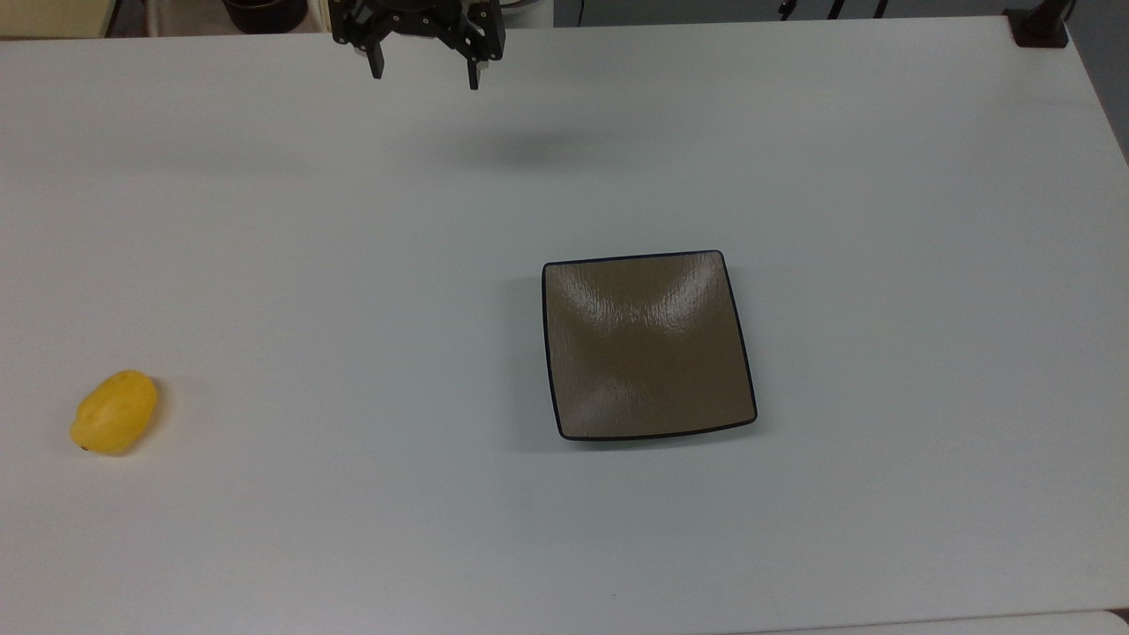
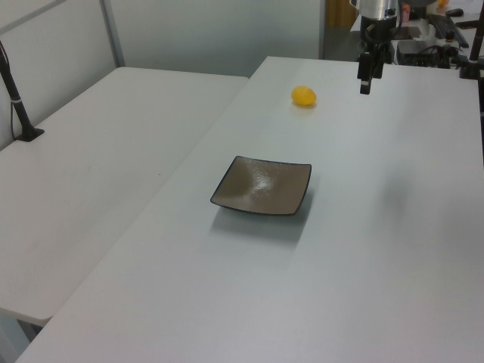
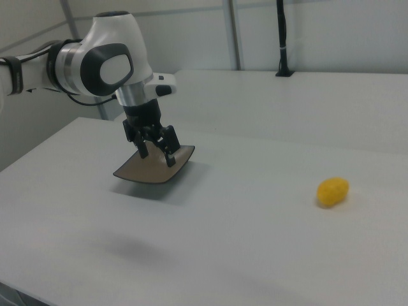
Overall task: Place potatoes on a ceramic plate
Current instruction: 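Move the open gripper toward the yellow potato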
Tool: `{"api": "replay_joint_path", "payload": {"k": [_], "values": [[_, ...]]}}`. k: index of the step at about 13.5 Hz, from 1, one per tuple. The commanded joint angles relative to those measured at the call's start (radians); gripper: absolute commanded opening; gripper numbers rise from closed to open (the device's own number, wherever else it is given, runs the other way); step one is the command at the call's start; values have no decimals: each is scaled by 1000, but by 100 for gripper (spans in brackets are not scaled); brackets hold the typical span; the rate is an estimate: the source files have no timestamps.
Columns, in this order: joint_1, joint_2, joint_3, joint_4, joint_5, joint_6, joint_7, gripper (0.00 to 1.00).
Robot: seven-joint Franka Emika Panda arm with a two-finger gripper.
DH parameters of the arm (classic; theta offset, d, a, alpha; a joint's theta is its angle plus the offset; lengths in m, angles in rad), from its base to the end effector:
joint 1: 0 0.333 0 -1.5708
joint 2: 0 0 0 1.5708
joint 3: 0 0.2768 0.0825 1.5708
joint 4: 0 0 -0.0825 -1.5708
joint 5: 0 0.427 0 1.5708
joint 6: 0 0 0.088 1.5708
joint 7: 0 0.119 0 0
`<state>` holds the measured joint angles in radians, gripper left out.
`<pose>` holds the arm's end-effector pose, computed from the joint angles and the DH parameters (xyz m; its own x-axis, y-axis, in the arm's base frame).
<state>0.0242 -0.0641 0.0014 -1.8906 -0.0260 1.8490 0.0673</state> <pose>0.5891 0.0128 0.4694 0.9991 -0.0345 0.0241 -0.0351 -0.9991 0.0237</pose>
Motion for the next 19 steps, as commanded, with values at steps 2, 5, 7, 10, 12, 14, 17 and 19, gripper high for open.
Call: {"api": "replay_joint_path", "payload": {"k": [2,5,7,10,12,14,17,19], "values": [[-27,18,35,21,0,33,-5,100],[-29,23,35,21,0,42,-4,100],[-30,24,35,22,0,42,-4,100],[-30,24,35,27,3,58,-1,100],[-30,24,35,28,6,64,2,100],[-42,27,34,44,8,70,37,100],[-64,40,35,50,8,137,92,100],[-78,53,35,57,6,197,123,100]]}}
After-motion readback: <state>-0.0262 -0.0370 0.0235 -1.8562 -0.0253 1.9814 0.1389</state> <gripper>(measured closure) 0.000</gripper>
